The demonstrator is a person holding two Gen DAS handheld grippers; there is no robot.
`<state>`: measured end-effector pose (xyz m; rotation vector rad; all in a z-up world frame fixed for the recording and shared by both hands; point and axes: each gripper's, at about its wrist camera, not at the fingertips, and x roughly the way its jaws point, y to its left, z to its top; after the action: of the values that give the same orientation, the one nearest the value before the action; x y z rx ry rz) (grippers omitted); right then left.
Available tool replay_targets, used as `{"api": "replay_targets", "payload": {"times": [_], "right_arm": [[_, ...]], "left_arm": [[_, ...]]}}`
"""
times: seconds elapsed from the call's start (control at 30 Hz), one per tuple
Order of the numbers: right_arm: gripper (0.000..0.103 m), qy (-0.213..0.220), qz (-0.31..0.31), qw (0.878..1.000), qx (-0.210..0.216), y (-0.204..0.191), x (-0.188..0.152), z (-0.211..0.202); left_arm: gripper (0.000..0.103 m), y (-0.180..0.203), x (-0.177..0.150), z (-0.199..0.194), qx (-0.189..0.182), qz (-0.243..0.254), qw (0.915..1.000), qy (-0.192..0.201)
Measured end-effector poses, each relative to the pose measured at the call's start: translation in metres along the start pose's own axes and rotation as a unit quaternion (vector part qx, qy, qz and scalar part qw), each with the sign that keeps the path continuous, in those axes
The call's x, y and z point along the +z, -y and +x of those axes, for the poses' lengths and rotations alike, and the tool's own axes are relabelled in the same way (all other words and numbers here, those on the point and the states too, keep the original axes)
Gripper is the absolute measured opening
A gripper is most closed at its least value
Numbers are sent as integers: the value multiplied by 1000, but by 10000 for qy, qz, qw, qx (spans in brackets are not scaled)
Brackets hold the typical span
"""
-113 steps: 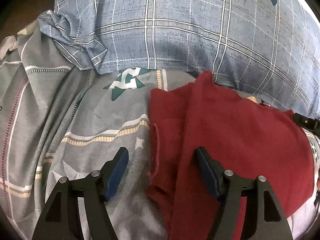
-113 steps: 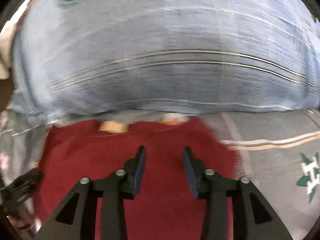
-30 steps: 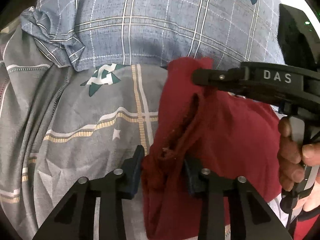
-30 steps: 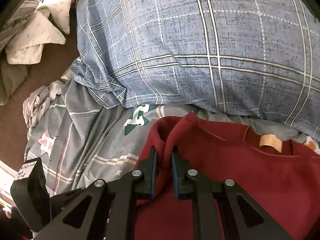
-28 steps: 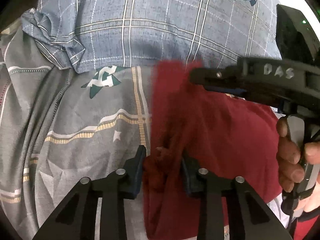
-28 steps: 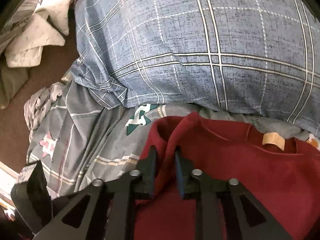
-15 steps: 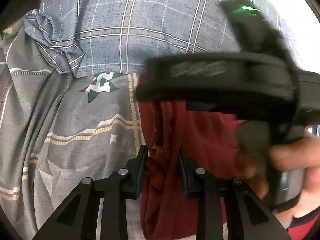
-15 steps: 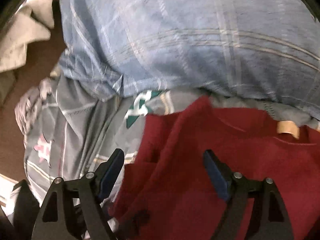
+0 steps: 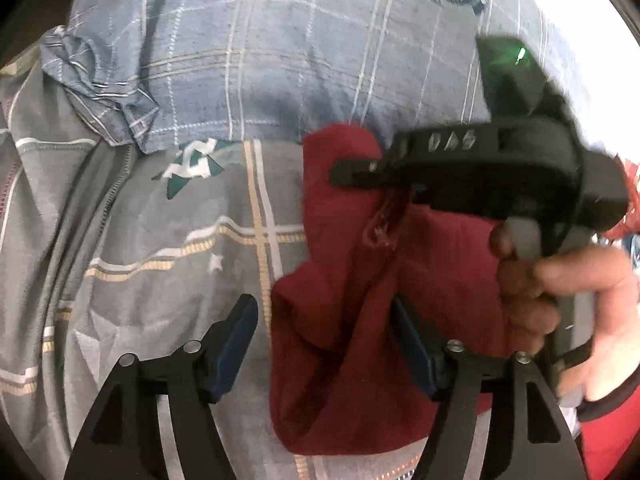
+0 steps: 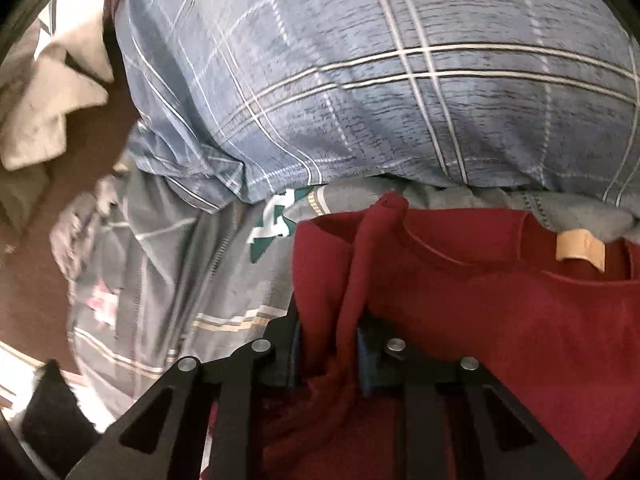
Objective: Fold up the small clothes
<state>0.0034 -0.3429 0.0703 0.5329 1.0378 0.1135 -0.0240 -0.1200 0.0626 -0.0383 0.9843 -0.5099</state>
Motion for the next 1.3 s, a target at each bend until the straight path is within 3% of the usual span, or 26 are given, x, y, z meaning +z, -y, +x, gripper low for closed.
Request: {"api": "replay_targets", "payload": {"times": [0.03,0.07,0.13,0.27,0.43,0.6,0.7,0.8,0.9,0.93,1.03,1.13,1.2,1.3], "right_arm": [[20,17,-2,10000,33,1,0,-3],[19,38,-4,10000,69,2,-1,-6],[17,97,-8,9999,85,3,-2,-14],[15,375,-47,9990,230,6,-4,-54],[15,868,-268,9958,151,16,-11,-140],[15,1116,-122,9919,-589,63,-30,-199],[15,1109,237,9888,-970,107,-46,-210],[15,935,655,9833,-1414,150,-58,-196],[19,747,1030,9790,-1594,181,-68,-169],[22,867,1136,9784,-1493,184,-71,-171],[36,1068,1135,9762,-1507,174,-78,-191],[48,1245,670,9741,-1765,142,-93,-219],[48,1361,234,9748,-1751,116,-105,-236],[48,1313,-378,9800,-1447,78,-126,-231]], "left_arm": [[54,4,-1,2,0,50,10000,-18],[30,7,0,1,35,78,10000,4],[24,15,3,-7,-69,150,9998,130],[23,46,11,-47,-589,211,9968,503],[23,131,16,-64,-964,957,9891,566],[23,207,12,-31,-1319,1366,9815,228],[23,239,1,5,-1353,1453,9801,-87],[29,259,-8,39,-1290,1463,9800,-399],[44,262,-8,33,-1470,1544,9760,-439],[54,259,-7,25,-1565,1552,9743,-475],[65,230,-3,-20,-1607,1541,9744,-305],[69,193,-14,-62,-1116,1580,9810,136],[69,176,-20,-68,-667,1522,9858,258],[68,156,-33,-65,-417,1092,9931,-46]]}}
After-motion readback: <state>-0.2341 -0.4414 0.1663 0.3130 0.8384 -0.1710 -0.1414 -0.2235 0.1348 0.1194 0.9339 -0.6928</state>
